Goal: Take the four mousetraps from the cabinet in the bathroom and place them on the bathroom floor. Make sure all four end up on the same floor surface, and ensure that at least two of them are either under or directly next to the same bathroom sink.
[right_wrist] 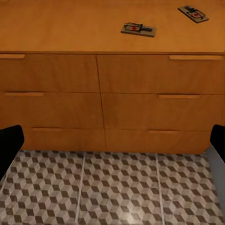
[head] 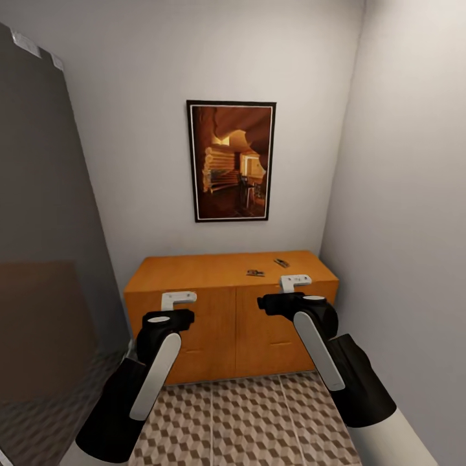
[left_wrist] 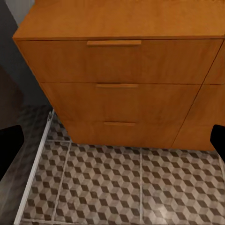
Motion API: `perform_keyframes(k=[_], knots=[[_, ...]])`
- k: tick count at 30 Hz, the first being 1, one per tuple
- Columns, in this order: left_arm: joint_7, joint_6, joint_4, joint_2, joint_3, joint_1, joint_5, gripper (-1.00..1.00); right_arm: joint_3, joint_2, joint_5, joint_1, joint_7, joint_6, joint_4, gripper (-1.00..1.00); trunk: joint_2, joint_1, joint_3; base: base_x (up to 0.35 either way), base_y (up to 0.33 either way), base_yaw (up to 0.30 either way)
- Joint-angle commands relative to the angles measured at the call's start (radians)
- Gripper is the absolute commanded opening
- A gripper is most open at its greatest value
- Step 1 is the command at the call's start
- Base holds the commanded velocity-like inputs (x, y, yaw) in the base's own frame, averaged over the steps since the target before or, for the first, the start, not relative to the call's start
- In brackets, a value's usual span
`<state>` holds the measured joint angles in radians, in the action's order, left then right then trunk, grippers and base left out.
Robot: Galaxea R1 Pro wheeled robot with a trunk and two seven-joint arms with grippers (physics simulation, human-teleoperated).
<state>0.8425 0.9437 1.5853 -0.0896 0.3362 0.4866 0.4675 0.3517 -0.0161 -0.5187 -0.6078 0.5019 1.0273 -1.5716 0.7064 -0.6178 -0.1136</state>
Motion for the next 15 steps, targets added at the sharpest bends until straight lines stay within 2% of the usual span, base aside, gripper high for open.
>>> perform_keyframes(k=[1,15], knots=[[0.01,0.003,0.001,0.0,0.001,0.001,0.01,1.0,0.001,0.0,-0.009,-0.001,0.01,0.003,-0.001,1.0,0.001,-0.001,-0.002,0.249,0.0,0.0],[0.01,0.003,0.001,0.0,0.003,0.001,0.01,1.0,0.004,-0.001,-0.004,-0.001,0.01,0.001,-0.001,1.0,0.001,-0.001,-0.002,0.234,-0.008,0.0]])
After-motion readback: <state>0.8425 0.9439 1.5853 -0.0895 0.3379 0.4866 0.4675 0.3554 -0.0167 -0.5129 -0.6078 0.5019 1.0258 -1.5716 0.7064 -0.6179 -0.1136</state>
